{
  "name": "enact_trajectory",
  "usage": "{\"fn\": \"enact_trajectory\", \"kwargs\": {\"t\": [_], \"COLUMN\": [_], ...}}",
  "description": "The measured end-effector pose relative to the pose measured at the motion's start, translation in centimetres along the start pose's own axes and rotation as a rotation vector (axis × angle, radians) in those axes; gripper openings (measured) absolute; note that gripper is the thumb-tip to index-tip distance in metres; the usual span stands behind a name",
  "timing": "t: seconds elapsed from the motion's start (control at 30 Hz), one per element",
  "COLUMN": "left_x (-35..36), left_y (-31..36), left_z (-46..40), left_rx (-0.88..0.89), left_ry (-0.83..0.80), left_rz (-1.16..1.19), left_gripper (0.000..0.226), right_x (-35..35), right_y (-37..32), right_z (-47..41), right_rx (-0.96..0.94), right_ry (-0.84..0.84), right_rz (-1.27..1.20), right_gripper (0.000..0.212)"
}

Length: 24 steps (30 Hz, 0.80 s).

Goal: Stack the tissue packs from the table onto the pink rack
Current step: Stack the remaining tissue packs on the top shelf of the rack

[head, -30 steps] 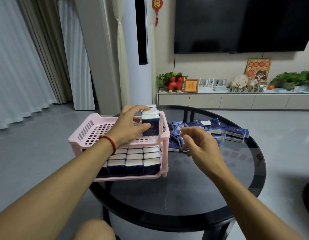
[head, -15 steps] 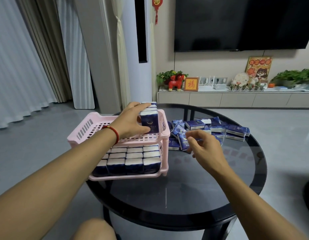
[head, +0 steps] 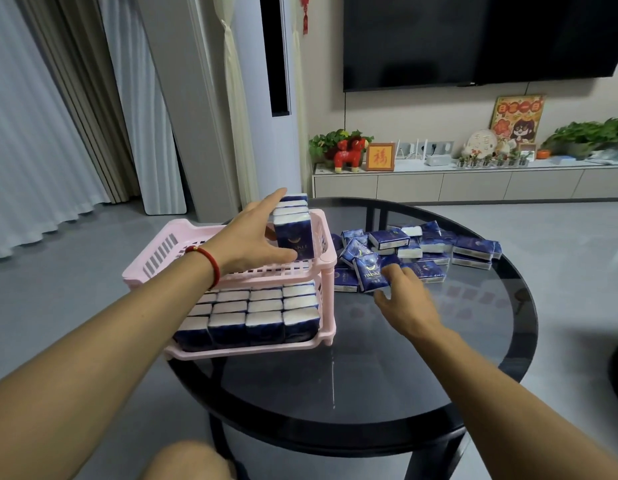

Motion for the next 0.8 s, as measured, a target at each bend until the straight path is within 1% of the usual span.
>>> {"fn": "enact_trajectory", "kwargs": {"t": [0.07,0.1,0.13,0.17,0.23,0.27,0.3,0.33,0.4,0.47,0.5,0.57,0.63,0.7,0.77,0.8], "left_x": [-0.4,-0.9,-1.6,-2.5,-3.5,-3.4,-2.7,-1.6,1.6,5.2,7.0,10.4,13.1,15.0,16.2,16.6], "left_y": [0.4,0.8,1.4,2.2,4.4,5.4,6.2,6.9,7.9,8.6,8.7,8.1,6.6,4.7,2.9,2.3], "left_z": [0.8,1.4,2.2,3.3,6.7,8.6,10.1,11.4,12.8,13.2,12.9,11.9,10.6,9.6,9.1,9.0], "left_rx": [-0.012,-0.004,0.027,0.086,0.262,0.347,0.418,0.478,0.574,0.621,0.615,0.539,0.416,0.267,0.121,0.066], "left_ry": [0.018,0.067,0.158,0.284,0.552,0.648,0.702,0.72,0.663,0.537,0.462,0.316,0.198,0.116,0.068,0.054], "left_rz": [0.005,-0.012,-0.036,-0.059,-0.077,-0.085,-0.096,-0.1,-0.056,0.01,0.044,0.105,0.148,0.183,0.209,0.214], "left_gripper": [0.109,0.103,0.095,0.085,0.063,0.054,0.048,0.043,0.039,0.04,0.041,0.044,0.045,0.043,0.039,0.038], "right_x": [-0.2,-0.2,-0.2,-0.1,0.2,0.4,0.5,0.4,0.0,-0.1,0.1,0.6,1.0,0.9,0.3,0.2], "right_y": [-1.0,-1.4,-1.6,-1.8,-1.9,-2.0,-2.0,-2.0,-1.8,-1.2,-0.6,0.6,1.8,2.4,1.8,1.3], "right_z": [-0.7,-1.1,-1.5,-1.9,-2.5,-2.8,-2.9,-2.9,-2.5,-2.0,-1.7,-0.9,-0.2,0.2,0.2,0.0], "right_rx": [-0.016,-0.015,-0.012,-0.009,-0.01,-0.011,-0.005,0.007,0.034,0.051,0.056,0.051,0.054,0.05,-0.016,-0.069], "right_ry": [0.054,0.079,0.098,0.107,0.116,0.114,0.108,0.111,0.122,0.115,0.103,0.065,0.028,0.014,0.025,0.032], "right_rz": [0.025,0.032,0.044,0.067,0.106,0.105,0.085,0.054,0.014,-0.023,-0.06,-0.125,-0.15,-0.185,-0.224,-0.221], "right_gripper": [0.045,0.045,0.046,0.047,0.046,0.044,0.042,0.041,0.042,0.046,0.051,0.06,0.062,0.066,0.077,0.075]}}
Point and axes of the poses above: each hand's wrist, its own z-axis away from the middle knuckle, its own x-axis out of the palm, y = z × x, the point moved 10 cm from there along -z, towards the middle knuckle, and after that the axes turned 13 degrees about z, right-handed, at the moved point
